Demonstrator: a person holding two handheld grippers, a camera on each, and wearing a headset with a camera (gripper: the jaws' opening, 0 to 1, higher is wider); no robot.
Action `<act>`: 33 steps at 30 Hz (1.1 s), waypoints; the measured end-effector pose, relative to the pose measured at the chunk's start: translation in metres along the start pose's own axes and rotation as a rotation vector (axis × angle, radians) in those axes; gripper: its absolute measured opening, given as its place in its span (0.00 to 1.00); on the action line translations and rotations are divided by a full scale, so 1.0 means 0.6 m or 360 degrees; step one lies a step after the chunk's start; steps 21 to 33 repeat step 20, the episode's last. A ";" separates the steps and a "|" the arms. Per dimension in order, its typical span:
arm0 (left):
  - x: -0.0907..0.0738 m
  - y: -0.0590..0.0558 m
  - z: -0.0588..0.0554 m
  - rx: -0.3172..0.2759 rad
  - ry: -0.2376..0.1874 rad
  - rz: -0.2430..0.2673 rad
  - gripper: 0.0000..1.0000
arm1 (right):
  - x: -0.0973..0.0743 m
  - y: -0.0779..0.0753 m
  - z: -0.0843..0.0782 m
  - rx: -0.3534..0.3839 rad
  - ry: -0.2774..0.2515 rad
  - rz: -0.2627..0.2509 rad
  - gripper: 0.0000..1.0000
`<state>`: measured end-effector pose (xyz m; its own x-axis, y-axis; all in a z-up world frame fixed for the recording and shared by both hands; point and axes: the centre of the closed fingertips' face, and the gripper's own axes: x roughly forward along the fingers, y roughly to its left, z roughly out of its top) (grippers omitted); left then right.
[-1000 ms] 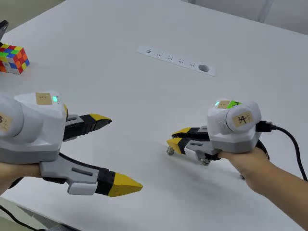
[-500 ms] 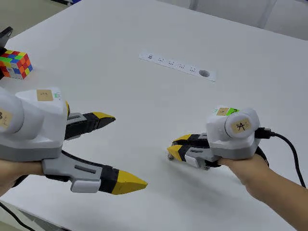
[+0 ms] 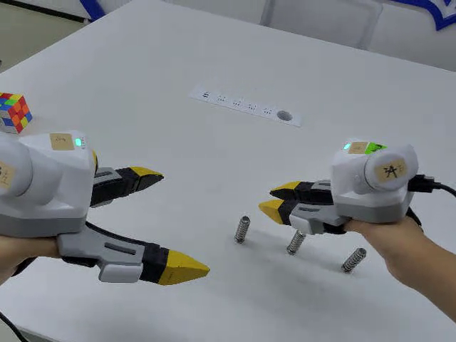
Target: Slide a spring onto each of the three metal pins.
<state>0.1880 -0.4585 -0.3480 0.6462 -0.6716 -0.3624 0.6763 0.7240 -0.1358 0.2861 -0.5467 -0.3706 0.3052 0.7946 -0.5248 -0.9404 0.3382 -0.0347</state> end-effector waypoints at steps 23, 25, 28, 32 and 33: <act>0.005 -0.002 0.028 0.0083 0.0034 -0.0005 1.00 | -0.218 -0.032 -0.100 -0.0035 0.0065 -0.0189 0.27; 0.005 -0.002 0.028 0.0083 0.0034 -0.0005 1.00 | -0.218 -0.032 -0.100 -0.0035 0.0065 -0.0189 0.27; 0.005 -0.002 0.028 0.0083 0.0034 -0.0005 1.00 | -0.218 -0.032 -0.100 -0.0035 0.0065 -0.0189 0.27; 0.005 -0.002 0.028 0.0083 0.0034 -0.0005 1.00 | -0.218 -0.032 -0.100 -0.0035 0.0065 -0.0189 0.27; 0.005 -0.002 0.028 0.0083 0.0034 -0.0005 1.00 | -0.218 -0.032 -0.100 -0.0035 0.0065 -0.0189 0.27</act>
